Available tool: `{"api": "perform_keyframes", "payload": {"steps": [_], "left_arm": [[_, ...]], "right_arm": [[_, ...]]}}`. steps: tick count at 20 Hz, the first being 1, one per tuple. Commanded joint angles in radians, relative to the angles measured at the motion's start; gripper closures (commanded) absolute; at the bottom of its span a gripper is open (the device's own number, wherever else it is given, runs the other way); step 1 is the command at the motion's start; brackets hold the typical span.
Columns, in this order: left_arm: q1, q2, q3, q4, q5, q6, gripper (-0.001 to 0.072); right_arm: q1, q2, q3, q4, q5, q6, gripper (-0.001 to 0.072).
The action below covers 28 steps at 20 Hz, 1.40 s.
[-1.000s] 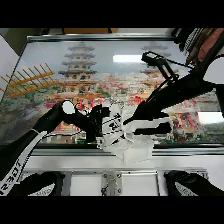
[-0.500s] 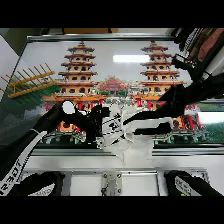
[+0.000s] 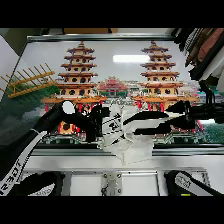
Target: Fold the clothes and pants, and hang the long-sleeved shirts on hangers.
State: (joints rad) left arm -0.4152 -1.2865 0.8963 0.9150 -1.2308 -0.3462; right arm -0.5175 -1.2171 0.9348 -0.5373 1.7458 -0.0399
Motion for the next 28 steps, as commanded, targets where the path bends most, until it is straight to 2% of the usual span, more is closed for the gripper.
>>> {"api": "perform_keyframes", "payload": {"steps": [1, 4, 11, 28], "left_arm": [[-0.001, -0.001, 0.001, 0.000, 0.001, 0.000, 0.0693], [-0.001, -0.001, 0.001, 0.000, 0.001, 0.000, 0.0694], [-0.001, -0.001, 0.001, 0.000, 0.001, 0.000, 0.0693], [-0.001, -0.001, 0.001, 0.000, 0.001, 0.000, 0.0693]], "right_arm": [[0.001, -0.093, -0.042, 0.039, 0.016, -0.149, 0.0001], [0.051, -0.170, -0.042, 0.053, 0.016, -0.217, 0.0001], [0.166, -0.288, -0.042, 0.117, 0.013, -0.230, 0.0001], [0.201, -0.300, -0.042, 0.150, -0.002, -0.245, 0.0001]]}}
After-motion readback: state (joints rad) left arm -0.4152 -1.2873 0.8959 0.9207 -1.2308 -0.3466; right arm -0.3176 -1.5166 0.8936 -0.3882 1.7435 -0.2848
